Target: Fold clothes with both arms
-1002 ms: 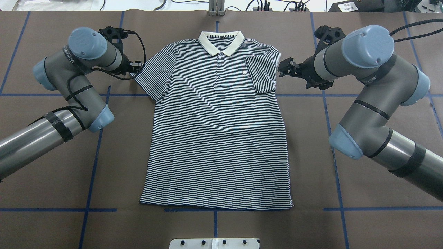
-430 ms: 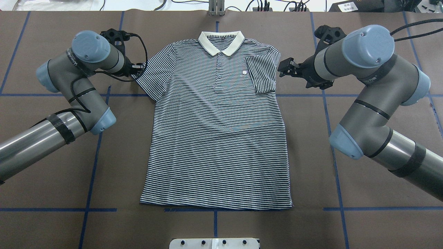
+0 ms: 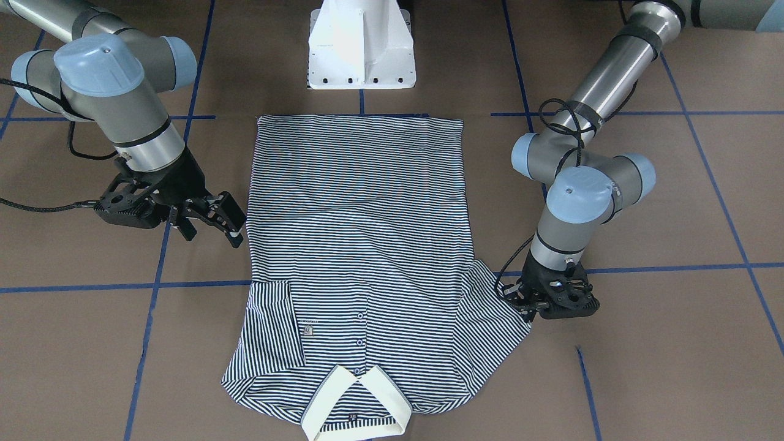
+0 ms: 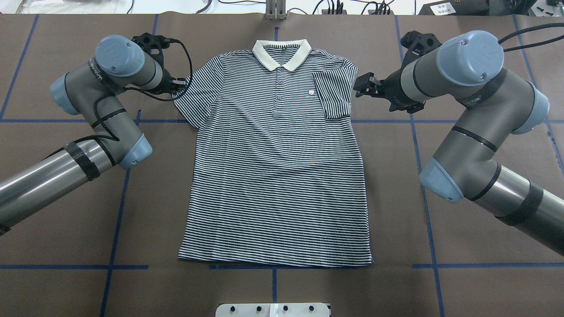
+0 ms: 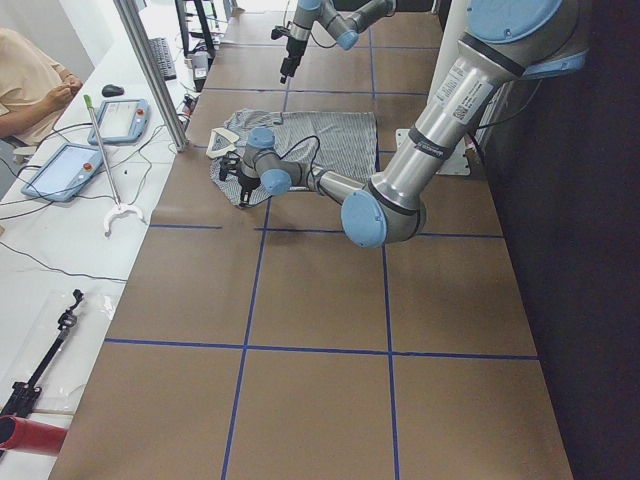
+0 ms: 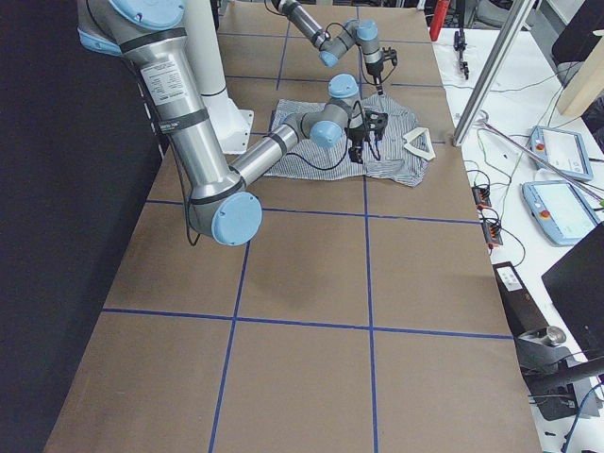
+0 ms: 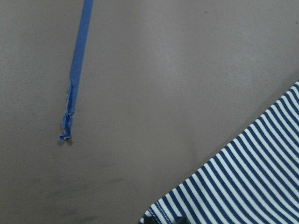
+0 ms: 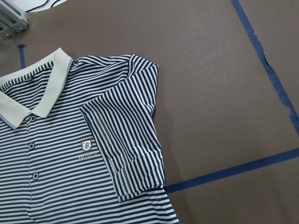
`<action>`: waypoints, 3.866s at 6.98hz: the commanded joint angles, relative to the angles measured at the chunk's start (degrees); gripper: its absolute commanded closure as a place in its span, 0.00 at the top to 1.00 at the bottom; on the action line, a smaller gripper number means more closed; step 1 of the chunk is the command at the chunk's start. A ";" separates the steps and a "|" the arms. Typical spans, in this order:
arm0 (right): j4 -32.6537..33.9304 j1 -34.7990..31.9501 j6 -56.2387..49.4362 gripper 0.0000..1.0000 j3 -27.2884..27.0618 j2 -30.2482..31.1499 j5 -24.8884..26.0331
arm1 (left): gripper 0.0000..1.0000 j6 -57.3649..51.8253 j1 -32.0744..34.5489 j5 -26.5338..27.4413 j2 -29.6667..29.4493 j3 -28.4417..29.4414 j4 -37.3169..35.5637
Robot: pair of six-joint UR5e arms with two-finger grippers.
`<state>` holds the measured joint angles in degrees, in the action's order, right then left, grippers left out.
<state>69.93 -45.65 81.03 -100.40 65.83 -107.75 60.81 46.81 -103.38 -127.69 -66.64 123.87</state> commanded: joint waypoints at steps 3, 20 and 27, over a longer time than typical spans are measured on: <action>0.12 -0.06 0.00 1.00 -1.02 0.61 0.00 | 0.00 4.29 -0.31 -0.42 -4.38 -3.15 -3.00; 0.47 4.91 7.95 1.00 -9.25 7.18 2.96 | 0.87 10.65 -5.06 -5.51 -3.64 -14.37 -4.34; 18.62 44.13 42.54 0.67 -22.38 15.92 33.65 | 0.93 10.82 -5.15 -9.92 3.33 -20.55 -4.08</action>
<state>84.89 -5.06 121.28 -122.66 81.64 -77.02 71.57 41.65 -113.27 -124.56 -87.22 119.79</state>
